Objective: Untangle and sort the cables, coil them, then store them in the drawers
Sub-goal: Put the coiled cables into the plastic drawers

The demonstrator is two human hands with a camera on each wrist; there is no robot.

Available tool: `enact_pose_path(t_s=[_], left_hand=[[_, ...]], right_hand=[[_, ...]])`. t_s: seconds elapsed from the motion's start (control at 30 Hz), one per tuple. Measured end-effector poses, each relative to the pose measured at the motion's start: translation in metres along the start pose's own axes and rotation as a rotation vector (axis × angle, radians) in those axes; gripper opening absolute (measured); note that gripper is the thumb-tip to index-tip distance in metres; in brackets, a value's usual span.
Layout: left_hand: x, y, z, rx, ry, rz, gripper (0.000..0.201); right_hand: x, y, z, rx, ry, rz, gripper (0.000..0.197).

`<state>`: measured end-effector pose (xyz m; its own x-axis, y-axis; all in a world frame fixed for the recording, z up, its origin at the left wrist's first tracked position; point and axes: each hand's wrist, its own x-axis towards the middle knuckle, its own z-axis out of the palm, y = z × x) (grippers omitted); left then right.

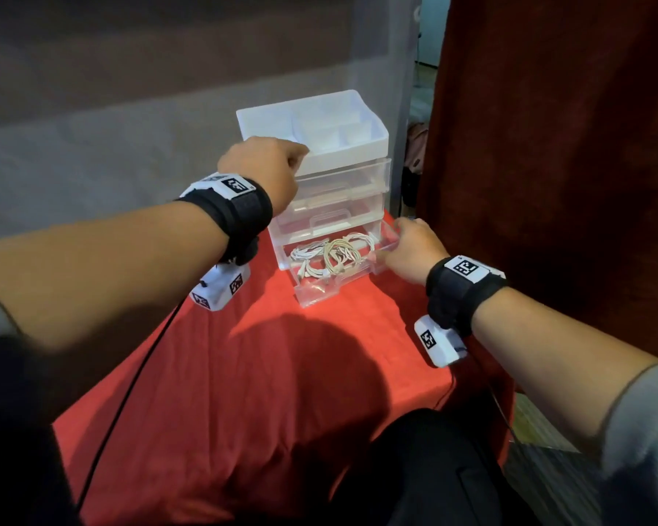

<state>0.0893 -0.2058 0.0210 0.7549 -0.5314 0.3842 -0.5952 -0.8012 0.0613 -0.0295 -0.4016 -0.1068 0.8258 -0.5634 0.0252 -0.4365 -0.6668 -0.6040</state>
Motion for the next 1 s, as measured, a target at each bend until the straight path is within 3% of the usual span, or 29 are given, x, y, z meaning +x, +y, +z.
enact_pose_path(t_s=[0.13,0.5,0.7,1.0], left_hand=[[0.005,-0.002,-0.009,-0.015,-0.026,-0.001,0.028],[-0.006,0.001,-0.016,-0.092,0.027,0.03,0.029],[-0.01,0.003,-0.017,-0.107,0.029,0.031,0.029],[-0.007,-0.002,-0.019,-0.103,-0.012,0.031,0.029]], right_hand=[[-0.009,0.013,-0.001,0.039,0.017,-0.02,0.069],[0.004,-0.011,-0.004,-0.036,0.008,-0.078,0.056],[0.025,-0.015,0.013,0.023,-0.028,0.005,0.059],[0.036,-0.015,0.016,0.067,-0.116,0.011,0.068]])
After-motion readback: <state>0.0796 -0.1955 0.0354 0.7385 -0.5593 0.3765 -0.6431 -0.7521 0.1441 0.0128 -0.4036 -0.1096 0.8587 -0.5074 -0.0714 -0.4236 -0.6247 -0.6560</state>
